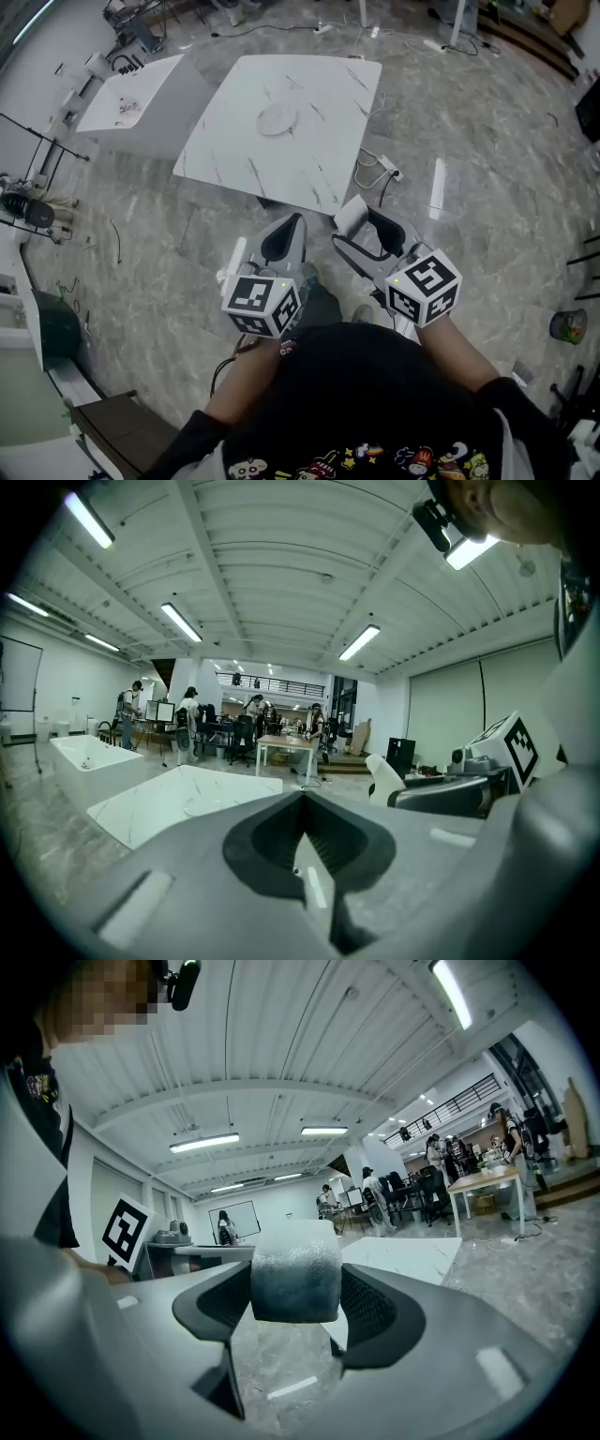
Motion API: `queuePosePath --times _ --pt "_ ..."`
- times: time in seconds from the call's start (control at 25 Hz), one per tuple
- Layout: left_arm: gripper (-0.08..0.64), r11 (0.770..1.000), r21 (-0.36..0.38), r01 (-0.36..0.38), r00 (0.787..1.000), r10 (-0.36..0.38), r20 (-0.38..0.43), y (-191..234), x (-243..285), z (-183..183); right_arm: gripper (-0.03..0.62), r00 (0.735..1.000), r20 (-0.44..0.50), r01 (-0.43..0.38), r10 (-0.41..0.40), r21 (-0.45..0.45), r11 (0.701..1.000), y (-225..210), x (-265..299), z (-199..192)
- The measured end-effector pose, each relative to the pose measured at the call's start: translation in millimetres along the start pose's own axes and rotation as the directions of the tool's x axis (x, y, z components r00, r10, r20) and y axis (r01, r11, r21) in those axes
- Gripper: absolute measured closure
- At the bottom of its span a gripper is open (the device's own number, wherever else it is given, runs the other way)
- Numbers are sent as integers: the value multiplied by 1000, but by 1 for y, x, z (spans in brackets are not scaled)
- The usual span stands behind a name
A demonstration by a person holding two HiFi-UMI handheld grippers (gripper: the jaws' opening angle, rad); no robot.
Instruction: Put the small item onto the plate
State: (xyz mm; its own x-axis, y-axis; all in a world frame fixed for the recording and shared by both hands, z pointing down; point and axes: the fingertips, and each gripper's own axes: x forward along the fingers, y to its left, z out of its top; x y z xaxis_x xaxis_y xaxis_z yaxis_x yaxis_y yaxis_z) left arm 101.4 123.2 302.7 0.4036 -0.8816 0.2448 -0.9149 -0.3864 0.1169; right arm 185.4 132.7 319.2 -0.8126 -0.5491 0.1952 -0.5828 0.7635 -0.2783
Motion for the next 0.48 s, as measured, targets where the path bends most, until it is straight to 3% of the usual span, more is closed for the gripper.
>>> queuePosePath --times 0.48 --pt "560 998 -69 -12 1000 12 1 97 31 5 267 997 -69 23 -22 11 1000 -17 97 11"
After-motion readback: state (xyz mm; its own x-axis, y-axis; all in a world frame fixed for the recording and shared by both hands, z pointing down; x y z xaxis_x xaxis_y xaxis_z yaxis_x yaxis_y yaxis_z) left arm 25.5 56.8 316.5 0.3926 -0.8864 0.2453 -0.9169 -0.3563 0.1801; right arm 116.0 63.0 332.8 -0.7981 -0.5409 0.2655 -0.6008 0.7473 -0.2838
